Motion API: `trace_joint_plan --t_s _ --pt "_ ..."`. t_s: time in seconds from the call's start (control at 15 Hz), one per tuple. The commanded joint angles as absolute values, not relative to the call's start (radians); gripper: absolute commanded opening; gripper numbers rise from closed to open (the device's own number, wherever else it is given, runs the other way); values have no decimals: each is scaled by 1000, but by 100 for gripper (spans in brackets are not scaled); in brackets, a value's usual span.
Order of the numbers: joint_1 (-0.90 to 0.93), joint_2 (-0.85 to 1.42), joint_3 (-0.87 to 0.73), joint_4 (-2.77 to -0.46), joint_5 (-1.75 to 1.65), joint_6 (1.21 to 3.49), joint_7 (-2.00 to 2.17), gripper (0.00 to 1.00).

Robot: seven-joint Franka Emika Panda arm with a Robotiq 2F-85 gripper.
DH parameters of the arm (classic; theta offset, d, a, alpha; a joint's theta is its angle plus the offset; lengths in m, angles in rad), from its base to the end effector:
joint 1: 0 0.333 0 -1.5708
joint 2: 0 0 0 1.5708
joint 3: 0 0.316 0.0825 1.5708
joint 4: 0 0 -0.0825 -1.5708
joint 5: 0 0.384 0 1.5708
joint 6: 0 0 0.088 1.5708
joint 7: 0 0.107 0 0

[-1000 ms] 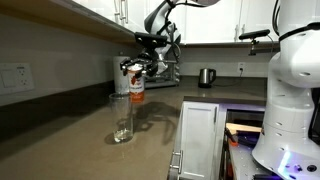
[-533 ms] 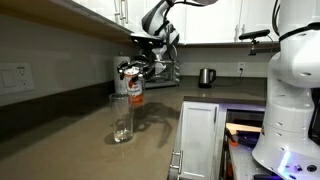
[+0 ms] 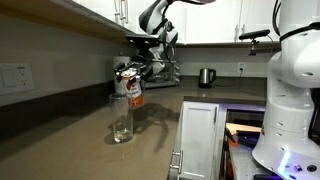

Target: Pour the contents from the can into the glass cup then put the can on the table

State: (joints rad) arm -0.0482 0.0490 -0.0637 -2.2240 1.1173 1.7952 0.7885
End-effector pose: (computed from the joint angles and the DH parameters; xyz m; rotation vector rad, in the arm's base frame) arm 0.5094 0.0195 0.3602 -1.6327 1.4618 0.8833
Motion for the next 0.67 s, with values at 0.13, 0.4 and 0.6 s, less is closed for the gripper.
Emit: trace_joint_plan --t_s 0.13,0.4,0.6 --pt "-26 -54 -38 -2304 1050 1867 881 25" --pt "-33 -24 -29 -2296 1046 1858 852 50" --pt "-32 -44 -25 -2314 1045 1863 853 50"
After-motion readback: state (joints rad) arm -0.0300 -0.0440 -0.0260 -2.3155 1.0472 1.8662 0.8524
